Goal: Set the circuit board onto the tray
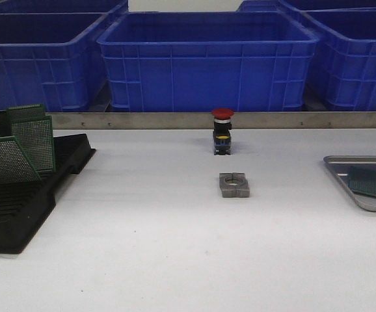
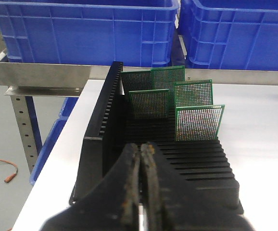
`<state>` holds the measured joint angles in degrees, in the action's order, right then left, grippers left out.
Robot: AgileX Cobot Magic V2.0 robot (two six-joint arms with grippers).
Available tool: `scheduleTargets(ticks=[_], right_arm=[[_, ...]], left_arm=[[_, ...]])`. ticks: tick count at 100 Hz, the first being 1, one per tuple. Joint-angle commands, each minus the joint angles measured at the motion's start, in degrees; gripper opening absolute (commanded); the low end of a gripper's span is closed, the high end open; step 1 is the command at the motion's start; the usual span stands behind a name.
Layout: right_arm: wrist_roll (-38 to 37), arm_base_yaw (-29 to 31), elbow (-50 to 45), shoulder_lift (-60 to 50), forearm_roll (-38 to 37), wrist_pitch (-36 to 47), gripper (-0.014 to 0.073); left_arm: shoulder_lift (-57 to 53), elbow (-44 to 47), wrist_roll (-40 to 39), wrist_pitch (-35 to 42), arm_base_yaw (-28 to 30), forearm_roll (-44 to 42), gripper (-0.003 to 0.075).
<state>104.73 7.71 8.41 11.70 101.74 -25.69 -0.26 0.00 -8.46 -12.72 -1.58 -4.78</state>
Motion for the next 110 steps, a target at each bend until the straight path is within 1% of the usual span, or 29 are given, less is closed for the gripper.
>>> scheduleTargets(ticks=[1,85,90,102,107,110], right_arm=[[0.34,-0.06,1.61,0.22,2.17,-1.45,-0.0113],[0.34,-0.51,1.66,0.22,2.79,-0.88,-0.0113],[0.34,-1.77,1.66,0.22,3.53,1.95,-0.0113],[0.34,-4.62,1.66,0.22,7.89,13.73,-0.0113],[0.34,-5.24,1.82,0.22,6.94,17.21,-0.0113],[-0.17,-5.51,1.88,0.22,4.82,18.74,-0.0113]], left_arm=[[-1.77,2.83,-0.67,4.31,0.14,-0.13,-0.002],[-1.77,2.83,-0.67,4.31,0.14,-0.13,-0.002],[-1.77,2.83,-0.67,4.31,0.14,-0.13,-0.002],[-1.77,2.83,-0.67,4.31,0.14,-0.13,-0.002],[-1.77,2.83,-0.67,4.31,0.14,-0.13,-0.002],[-1.77,2.83,-0.67,4.31,0.14,-0.13,-0.002]])
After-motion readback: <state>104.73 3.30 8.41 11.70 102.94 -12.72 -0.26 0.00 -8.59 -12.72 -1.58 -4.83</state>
